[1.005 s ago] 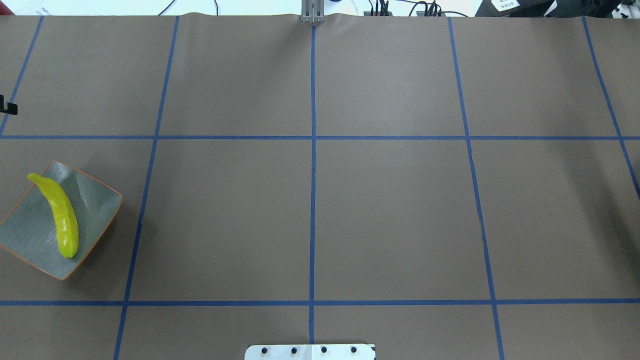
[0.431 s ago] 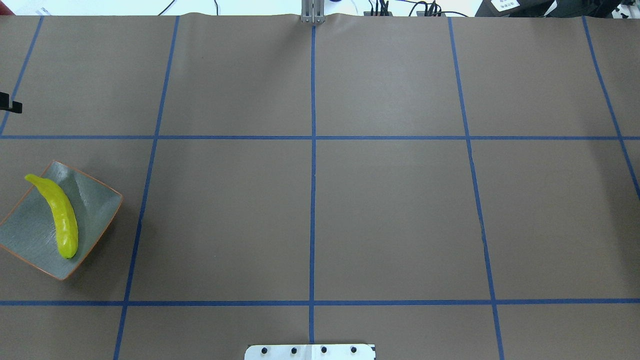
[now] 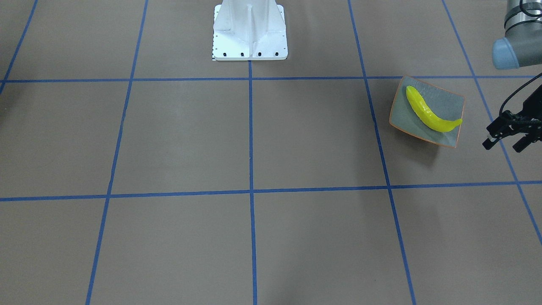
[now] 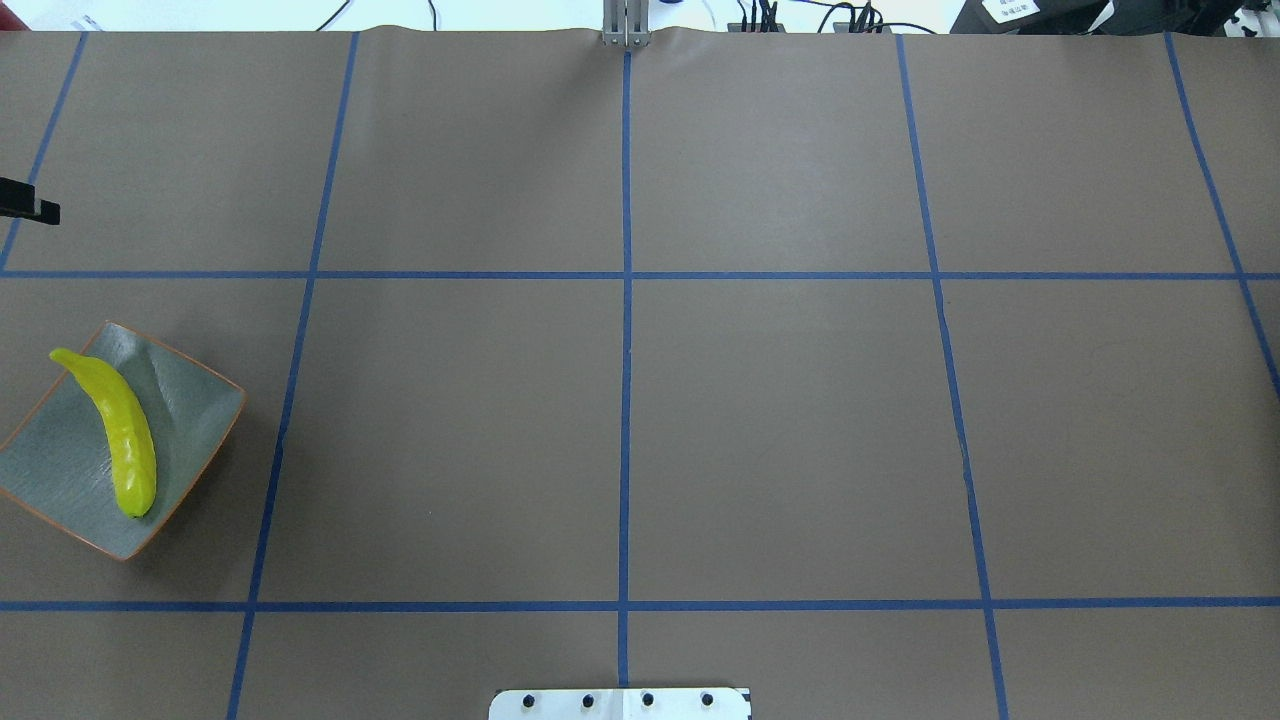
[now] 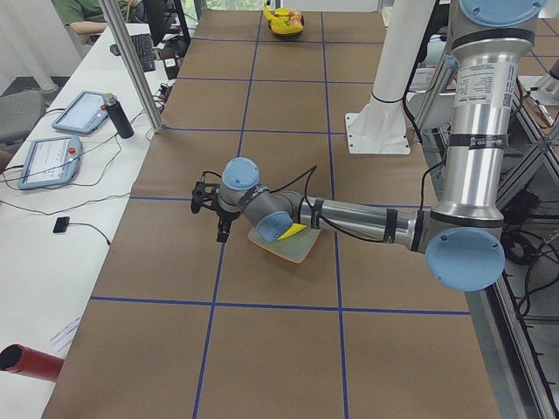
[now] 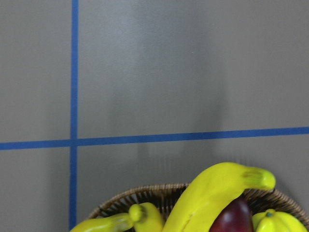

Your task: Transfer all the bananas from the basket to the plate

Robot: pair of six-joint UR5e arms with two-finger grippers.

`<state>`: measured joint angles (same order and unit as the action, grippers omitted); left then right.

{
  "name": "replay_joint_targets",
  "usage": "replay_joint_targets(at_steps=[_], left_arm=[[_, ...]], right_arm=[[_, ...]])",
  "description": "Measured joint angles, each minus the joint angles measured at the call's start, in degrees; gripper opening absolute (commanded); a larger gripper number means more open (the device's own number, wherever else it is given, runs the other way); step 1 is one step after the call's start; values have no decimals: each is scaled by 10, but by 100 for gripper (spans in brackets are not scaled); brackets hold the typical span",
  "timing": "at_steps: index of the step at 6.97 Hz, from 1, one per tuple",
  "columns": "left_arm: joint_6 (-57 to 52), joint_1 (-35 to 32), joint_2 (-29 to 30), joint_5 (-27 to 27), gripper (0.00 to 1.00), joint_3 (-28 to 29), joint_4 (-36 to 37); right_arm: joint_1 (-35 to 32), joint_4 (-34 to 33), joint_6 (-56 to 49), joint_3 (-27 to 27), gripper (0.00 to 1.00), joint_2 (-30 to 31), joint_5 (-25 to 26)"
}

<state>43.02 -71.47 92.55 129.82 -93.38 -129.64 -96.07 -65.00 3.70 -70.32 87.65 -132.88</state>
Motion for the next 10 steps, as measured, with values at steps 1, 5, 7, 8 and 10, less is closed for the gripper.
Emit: replay_joint_targets(at_steps=[1, 5, 7, 8, 10], left_arm=[[3, 2, 1, 0, 100, 0, 0], [5, 12, 3, 0, 100, 3, 0], [6, 15, 3, 0, 100, 4, 0], [5, 16, 3, 0, 100, 5, 0], [6, 17, 3, 0, 100, 5, 0]], right_arm=[[-2, 18, 0, 15, 99, 1, 5], [-1, 37, 1, 60, 99, -13, 42], [2, 40, 1, 95, 99, -39, 54], [4, 44, 1, 109, 99, -48, 57], [16, 46, 4, 118, 99, -52, 57]])
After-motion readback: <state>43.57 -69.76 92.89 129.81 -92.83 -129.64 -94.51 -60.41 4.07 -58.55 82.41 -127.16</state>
